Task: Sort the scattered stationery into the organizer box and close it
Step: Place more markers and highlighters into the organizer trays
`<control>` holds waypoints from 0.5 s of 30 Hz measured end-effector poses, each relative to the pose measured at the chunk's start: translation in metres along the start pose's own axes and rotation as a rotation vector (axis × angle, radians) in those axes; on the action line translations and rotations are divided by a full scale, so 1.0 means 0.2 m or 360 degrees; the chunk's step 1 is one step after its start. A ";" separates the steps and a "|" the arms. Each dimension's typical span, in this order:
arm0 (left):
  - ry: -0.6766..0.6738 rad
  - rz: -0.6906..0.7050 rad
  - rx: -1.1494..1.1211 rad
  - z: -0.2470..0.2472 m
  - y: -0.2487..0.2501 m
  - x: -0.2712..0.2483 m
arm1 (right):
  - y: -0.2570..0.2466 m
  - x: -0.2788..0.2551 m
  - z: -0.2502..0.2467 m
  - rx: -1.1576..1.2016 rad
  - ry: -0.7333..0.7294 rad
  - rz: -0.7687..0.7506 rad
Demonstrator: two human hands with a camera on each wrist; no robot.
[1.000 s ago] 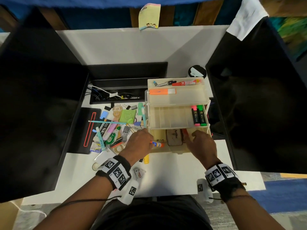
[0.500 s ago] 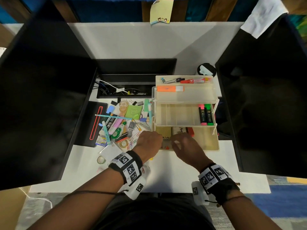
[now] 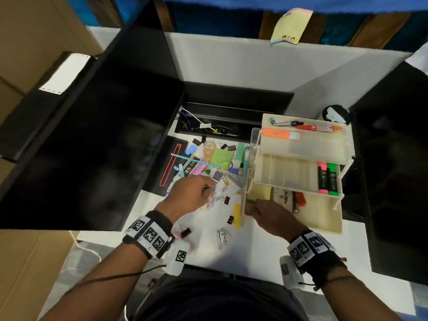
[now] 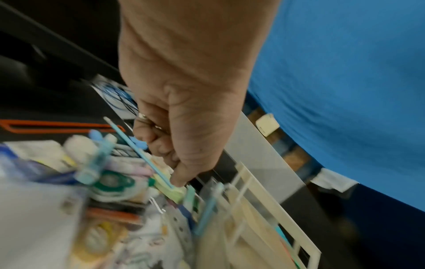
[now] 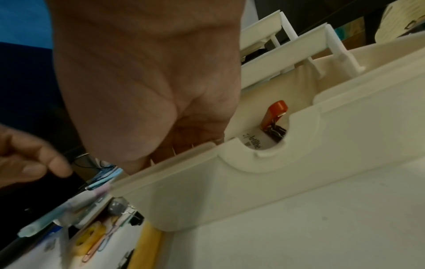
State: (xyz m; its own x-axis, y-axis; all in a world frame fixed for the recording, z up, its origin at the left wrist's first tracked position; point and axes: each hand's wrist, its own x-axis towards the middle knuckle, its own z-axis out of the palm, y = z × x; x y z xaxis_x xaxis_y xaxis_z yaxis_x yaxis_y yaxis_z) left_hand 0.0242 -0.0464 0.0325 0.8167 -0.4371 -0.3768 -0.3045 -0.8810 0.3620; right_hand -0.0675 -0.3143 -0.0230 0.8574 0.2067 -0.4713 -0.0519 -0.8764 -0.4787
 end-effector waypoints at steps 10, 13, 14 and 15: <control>-0.0329 -0.0270 -0.0133 0.07 -0.47 -0.29 | -0.43 -0.01 0.01 -0.0158 0.0452 -0.0312; -0.0474 0.0015 -0.0125 0.16 -0.48 -0.36 | -0.50 0.01 0.11 -0.0209 0.0138 -0.0154; -0.0502 0.0089 -0.0083 0.19 -0.47 -0.38 | -0.51 0.01 0.16 -0.0254 -0.0003 -0.0047; -0.0517 0.0151 -0.0040 0.21 -0.46 -0.39 | -0.52 0.00 0.20 -0.0296 -0.0117 0.0042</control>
State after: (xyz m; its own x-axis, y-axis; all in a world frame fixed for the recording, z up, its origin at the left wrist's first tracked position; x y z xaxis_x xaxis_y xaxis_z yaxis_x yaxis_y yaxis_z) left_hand -0.0320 0.0613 -0.0073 0.5851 -0.5556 -0.5908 -0.3562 -0.8305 0.4282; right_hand -0.0821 -0.2054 -0.0036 0.8170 0.2079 -0.5379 0.0276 -0.9458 -0.3236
